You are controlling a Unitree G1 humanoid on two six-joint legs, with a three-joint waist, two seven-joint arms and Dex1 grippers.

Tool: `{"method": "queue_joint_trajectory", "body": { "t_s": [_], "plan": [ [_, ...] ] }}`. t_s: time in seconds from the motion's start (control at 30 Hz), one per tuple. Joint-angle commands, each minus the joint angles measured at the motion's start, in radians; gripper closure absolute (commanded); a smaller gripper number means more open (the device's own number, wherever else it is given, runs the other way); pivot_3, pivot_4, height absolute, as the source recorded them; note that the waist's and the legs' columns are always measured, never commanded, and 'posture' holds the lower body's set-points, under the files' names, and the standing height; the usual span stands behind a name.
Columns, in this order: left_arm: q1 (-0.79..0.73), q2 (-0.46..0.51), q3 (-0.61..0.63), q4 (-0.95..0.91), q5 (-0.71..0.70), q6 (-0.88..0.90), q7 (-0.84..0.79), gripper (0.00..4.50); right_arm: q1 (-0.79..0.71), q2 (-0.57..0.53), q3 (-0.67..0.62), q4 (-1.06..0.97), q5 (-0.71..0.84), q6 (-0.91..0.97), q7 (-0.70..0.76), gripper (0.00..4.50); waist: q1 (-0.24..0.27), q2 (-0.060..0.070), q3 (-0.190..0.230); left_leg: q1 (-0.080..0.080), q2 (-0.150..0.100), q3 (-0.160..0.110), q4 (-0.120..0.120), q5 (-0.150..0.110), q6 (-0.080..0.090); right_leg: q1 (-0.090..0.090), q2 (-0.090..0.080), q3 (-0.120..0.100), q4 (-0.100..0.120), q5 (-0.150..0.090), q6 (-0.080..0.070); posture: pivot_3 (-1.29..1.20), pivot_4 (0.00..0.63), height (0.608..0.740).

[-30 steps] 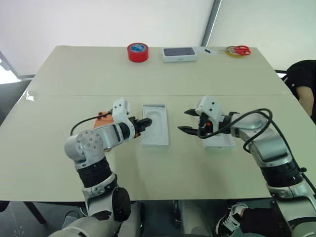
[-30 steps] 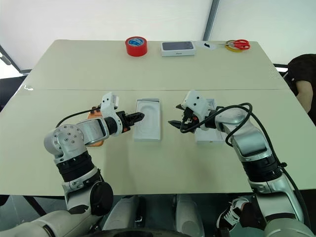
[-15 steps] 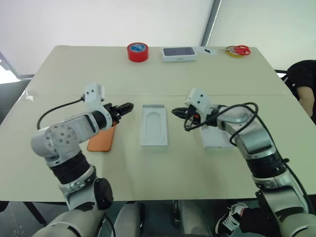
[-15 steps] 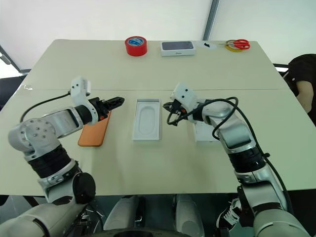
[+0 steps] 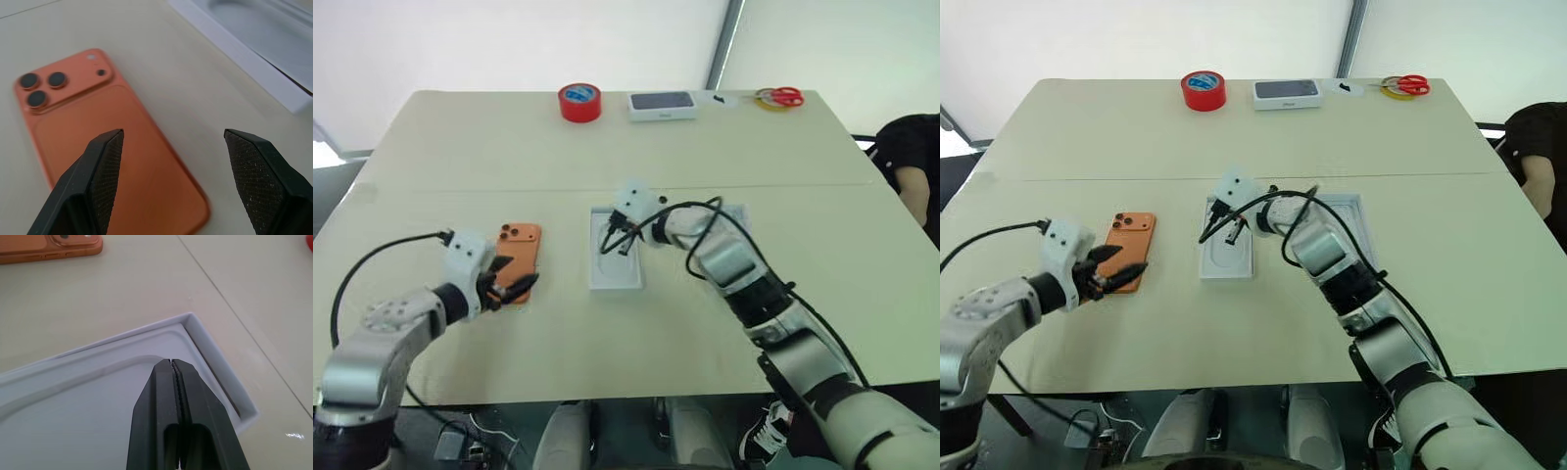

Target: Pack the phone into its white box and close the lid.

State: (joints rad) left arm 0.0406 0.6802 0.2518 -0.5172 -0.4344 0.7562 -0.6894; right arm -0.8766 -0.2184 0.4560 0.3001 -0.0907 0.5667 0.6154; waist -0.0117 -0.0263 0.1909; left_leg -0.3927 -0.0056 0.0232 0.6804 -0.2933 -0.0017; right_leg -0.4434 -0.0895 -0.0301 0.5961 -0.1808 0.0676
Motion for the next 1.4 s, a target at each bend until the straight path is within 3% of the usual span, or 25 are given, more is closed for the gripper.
{"method": "queue_joint_trajectory", "body": {
  "t_s": [0.03, 0.3, 0.87, 1.07, 1.2, 1.33, 1.4],
  "plan": [
    [0.05, -0.01, 0.026, -0.077, -0.04, -0.116, -0.061, 1.06, -0.049, 0.029, -0.002, 0.065, -0.034, -0.031, -0.017, 4.48, -0.001, 0.0, 0.0, 0.0, 0.0, 0.0, 0.0, 0.0, 0.0, 0.0, -0.001, 0.0, 0.0, 0.0, 0.0, 0.0, 0.15, 0.732],
    [0.135, -0.02, 0.024, -0.114, -0.054, -0.188, -0.069, 1.06, -0.086, 0.065, -0.002, 0.17, -0.081, -0.07, -0.016, 4.48, -0.008, 0.001, 0.0, 0.0, 0.001, 0.0, 0.0, 0.0, 0.001, 0.0, 0.002, 0.0, 0.001, 0.0, 0.0, 0.0, 0.15, 0.732],
    [0.139, -0.021, 0.015, -0.109, -0.046, -0.202, -0.034, 1.06, -0.123, 0.092, -0.035, 0.312, -0.149, -0.164, -0.119, 4.48, -0.008, 0.001, 0.0, 0.0, 0.001, 0.0, 0.0, 0.0, 0.001, 0.0, 0.004, -0.001, 0.001, 0.0, 0.001, 0.0, 0.15, 0.732],
    [0.131, -0.024, 0.016, -0.11, -0.052, -0.198, -0.017, 1.06, -0.093, 0.07, -0.046, 0.224, -0.138, -0.176, -0.088, 4.48, -0.008, 0.001, 0.0, 0.0, 0.002, 0.0, 0.0, 0.0, 0.001, 0.0, 0.004, -0.001, 0.001, 0.0, 0.001, 0.0, 0.15, 0.732],
    [0.07, -0.049, 0.088, -0.063, -0.123, -0.073, 0.077, 1.06, -0.036, 0.046, -0.066, 0.031, -0.084, -0.133, 0.007, 4.48, -0.005, 0.001, 0.001, 0.0, 0.002, -0.001, 0.0, 0.0, 0.001, 0.0, 0.004, -0.001, 0.001, 0.001, 0.002, 0.0, 0.15, 0.732],
    [-0.051, -0.085, 0.222, 0.048, -0.181, 0.132, 0.275, 0.08, 0.004, 0.07, -0.051, -0.158, -0.037, 0.004, 0.072, 4.5, -0.006, 0.0, 0.0, 0.001, 0.003, -0.002, 0.0, 0.0, 0.001, 0.001, 0.007, -0.001, 0.002, 0.002, 0.005, 0.0, 0.15, 0.732],
    [-0.086, -0.067, 0.228, 0.07, -0.174, 0.231, 0.331, 0.08, 0.021, 0.097, -0.029, -0.22, -0.02, 0.061, 0.09, 4.5, -0.009, 0.001, 0.0, 0.001, 0.004, -0.002, 0.0, 0.0, 0.001, 0.0, 0.008, -0.002, 0.003, 0.002, 0.005, 0.0, 0.15, 0.732]
  ]
}}
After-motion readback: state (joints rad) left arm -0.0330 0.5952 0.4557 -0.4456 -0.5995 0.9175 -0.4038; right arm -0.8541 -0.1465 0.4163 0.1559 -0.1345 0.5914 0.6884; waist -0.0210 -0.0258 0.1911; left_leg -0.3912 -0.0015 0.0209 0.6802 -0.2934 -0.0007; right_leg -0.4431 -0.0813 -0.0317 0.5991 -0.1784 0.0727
